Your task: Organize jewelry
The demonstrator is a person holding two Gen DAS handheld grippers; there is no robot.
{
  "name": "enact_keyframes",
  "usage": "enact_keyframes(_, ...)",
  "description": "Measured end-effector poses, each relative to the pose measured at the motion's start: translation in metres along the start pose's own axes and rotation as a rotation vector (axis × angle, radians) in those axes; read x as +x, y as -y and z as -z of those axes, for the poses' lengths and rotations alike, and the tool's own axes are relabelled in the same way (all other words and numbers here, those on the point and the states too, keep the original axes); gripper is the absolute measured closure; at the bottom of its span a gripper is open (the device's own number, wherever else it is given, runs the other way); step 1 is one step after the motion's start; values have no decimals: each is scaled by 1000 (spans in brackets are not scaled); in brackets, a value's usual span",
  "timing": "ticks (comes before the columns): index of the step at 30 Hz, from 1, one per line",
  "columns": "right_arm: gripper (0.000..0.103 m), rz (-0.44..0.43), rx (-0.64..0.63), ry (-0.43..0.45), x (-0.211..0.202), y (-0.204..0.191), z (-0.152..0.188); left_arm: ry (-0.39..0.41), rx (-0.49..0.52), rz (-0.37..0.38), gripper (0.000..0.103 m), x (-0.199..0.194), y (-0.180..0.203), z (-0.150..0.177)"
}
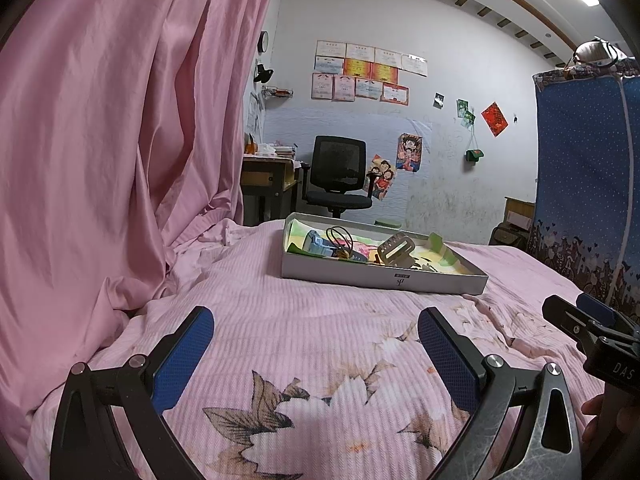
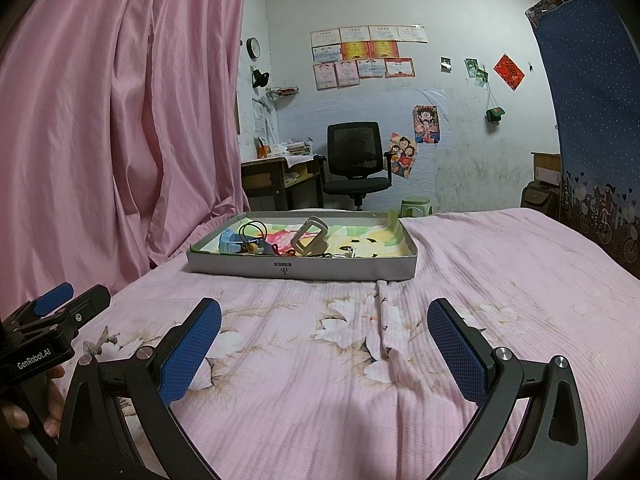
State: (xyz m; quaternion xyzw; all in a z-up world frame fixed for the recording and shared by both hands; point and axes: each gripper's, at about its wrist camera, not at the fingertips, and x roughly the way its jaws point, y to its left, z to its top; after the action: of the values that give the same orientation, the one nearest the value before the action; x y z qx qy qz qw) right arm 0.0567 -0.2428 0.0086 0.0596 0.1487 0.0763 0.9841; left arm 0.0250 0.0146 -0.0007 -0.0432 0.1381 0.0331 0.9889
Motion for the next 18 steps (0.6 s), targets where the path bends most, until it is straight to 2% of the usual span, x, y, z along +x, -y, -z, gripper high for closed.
enact_keyframes(18, 1, 2, -1, -2, 0, 0, -1, 1, 2, -4, 0, 0, 0, 1)
